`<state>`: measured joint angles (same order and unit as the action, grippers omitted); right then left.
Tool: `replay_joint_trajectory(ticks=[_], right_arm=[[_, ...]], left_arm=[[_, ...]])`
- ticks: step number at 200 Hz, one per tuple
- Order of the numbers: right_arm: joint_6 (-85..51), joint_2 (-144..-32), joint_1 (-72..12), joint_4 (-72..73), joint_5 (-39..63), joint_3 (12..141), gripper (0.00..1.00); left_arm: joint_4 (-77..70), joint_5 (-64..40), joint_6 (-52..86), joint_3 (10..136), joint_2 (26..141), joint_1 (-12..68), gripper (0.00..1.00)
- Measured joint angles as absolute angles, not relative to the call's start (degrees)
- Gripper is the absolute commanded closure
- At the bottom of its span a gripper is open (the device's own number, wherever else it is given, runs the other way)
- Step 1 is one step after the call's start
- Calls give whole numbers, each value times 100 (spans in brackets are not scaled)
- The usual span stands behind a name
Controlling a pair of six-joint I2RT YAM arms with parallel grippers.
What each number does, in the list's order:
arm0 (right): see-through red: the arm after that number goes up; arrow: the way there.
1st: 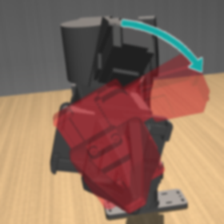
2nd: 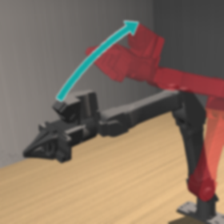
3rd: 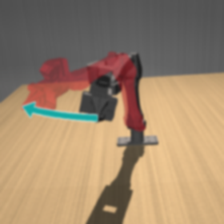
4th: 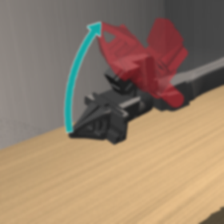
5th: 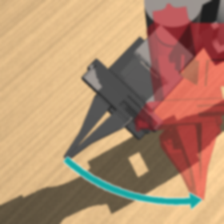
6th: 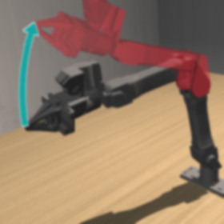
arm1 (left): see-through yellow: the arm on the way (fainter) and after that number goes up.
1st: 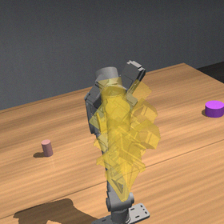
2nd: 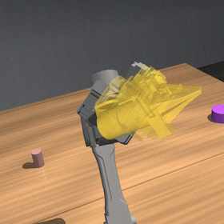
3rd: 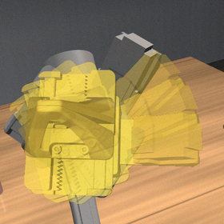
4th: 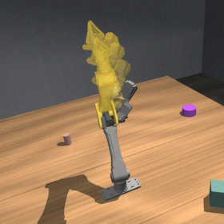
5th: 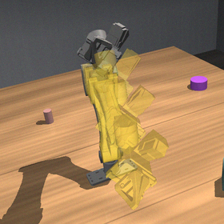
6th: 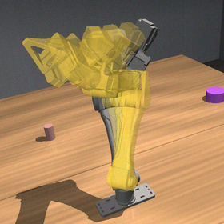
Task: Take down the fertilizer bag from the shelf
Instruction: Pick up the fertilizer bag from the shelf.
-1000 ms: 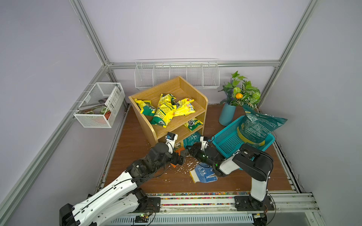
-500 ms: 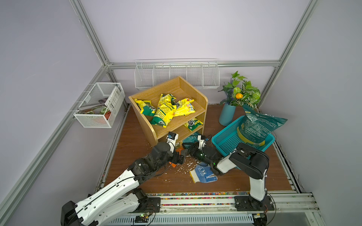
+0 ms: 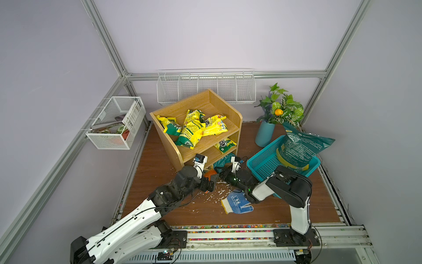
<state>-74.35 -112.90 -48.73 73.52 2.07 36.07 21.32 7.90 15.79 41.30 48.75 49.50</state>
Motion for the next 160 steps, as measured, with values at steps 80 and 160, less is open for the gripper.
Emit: replay_joint_trajectory(ticks=[80,160], right_arm=[[-7024,-8903,-5166,4899,231,3026,100],[-5701,-5819,-5162,91,320,3555,100]], left_arm=[[1992,952,1573,4119,5068,4950,0],[1848,1033,1529,4125,5109,4950,0]])
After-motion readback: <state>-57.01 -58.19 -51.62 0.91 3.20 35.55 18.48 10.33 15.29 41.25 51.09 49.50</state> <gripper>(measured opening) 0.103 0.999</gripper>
